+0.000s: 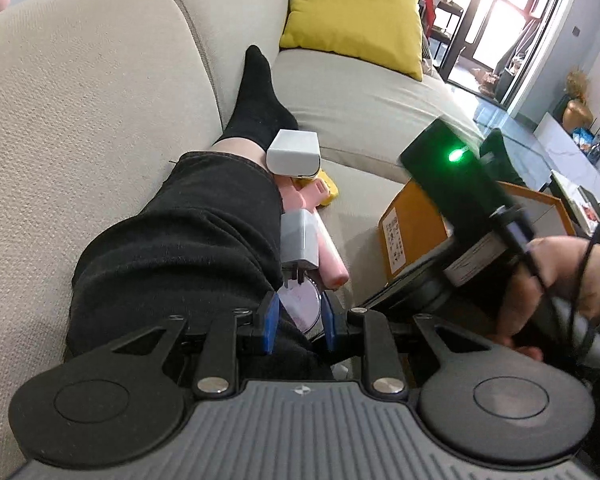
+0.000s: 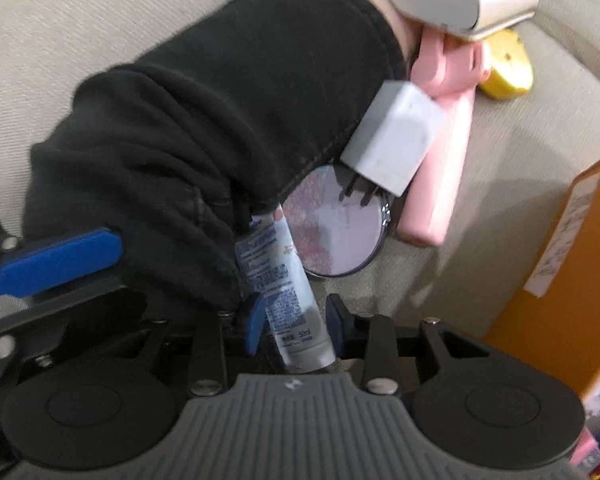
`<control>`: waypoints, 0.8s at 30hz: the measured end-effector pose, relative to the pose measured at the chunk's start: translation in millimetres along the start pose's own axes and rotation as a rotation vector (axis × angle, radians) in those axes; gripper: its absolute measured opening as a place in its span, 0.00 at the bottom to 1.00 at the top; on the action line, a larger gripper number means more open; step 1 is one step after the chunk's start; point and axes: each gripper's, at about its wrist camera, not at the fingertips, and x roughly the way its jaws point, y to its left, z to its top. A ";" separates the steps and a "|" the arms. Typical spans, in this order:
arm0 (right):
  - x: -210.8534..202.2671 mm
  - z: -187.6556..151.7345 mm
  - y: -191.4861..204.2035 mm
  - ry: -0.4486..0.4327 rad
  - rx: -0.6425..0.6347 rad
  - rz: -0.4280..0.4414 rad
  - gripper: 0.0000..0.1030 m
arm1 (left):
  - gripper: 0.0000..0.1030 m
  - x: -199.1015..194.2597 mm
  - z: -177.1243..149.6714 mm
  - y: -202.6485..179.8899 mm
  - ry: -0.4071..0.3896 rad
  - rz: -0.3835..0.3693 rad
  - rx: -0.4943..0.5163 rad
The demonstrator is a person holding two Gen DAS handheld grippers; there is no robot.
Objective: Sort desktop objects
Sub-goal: 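Grasp the white lotion tube with the right gripper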
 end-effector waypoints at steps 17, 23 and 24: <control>22.1 -1.0 -6.1 0.041 0.019 0.061 0.30 | 0.26 12.0 4.9 6.6 0.018 0.004 -0.039; -2.0 -12.4 7.1 -0.017 -0.094 0.004 0.25 | 0.26 10.3 4.2 4.7 0.018 0.008 -0.044; -7.7 -14.0 7.9 -0.028 -0.105 -0.008 0.25 | 0.26 10.9 4.5 4.2 0.018 0.005 -0.047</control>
